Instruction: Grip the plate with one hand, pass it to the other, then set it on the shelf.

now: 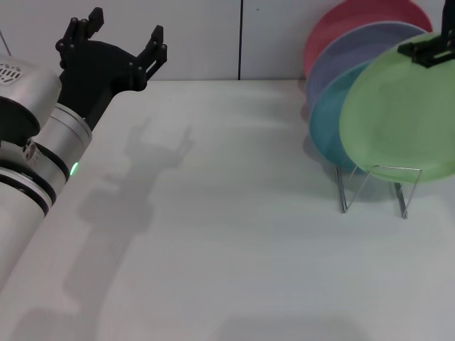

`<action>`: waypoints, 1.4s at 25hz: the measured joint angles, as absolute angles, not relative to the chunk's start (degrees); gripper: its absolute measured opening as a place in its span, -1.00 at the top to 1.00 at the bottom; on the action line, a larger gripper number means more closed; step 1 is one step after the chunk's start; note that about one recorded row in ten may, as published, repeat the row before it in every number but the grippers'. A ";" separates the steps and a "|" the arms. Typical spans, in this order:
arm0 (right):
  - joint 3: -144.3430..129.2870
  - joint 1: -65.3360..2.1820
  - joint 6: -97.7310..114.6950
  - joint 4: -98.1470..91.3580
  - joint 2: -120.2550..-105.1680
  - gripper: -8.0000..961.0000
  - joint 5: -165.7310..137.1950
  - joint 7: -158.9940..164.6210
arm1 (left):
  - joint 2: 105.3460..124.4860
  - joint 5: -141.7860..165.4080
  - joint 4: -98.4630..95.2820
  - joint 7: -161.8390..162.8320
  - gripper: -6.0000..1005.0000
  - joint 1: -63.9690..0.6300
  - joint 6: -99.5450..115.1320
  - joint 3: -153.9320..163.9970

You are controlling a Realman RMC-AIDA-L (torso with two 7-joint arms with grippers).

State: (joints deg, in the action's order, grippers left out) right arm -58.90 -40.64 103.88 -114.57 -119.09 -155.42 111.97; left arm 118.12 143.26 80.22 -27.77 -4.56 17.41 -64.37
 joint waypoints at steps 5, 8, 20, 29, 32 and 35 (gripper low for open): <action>-59.78 -41.94 106.50 -114.28 -119.07 -0.60 -157.46 116.97 | 118.12 143.27 80.27 -27.85 -0.72 -4.63 16.86 -64.43; -61.83 -41.32 104.50 -113.73 -119.21 -0.60 -162.37 117.73 | 118.13 143.27 80.40 -28.02 -0.72 -4.67 16.54 -64.43; -65.33 -40.68 106.69 -110.24 -119.40 -0.60 -163.17 121.56 | 118.13 143.43 80.32 -28.23 -0.72 -5.22 16.36 -64.42; -64.83 -41.28 104.62 -114.25 -119.41 -0.60 -160.53 124.36 | 118.12 143.44 80.23 -28.22 -0.72 -5.82 16.34 -64.53; -63.66 -41.23 102.50 -115.53 -119.35 -0.60 -157.16 125.98 | 118.13 143.44 80.13 -28.25 -0.72 -6.08 16.34 -64.79; -62.79 -39.15 94.65 -116.32 -119.52 -0.60 -154.27 126.30 | 118.13 143.44 80.11 -28.28 -0.72 -6.20 16.58 -65.21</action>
State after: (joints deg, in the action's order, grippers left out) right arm -62.79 -39.15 94.65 -116.32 -119.52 -154.27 126.30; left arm 118.13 143.44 80.11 -28.28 -6.20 16.58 -65.21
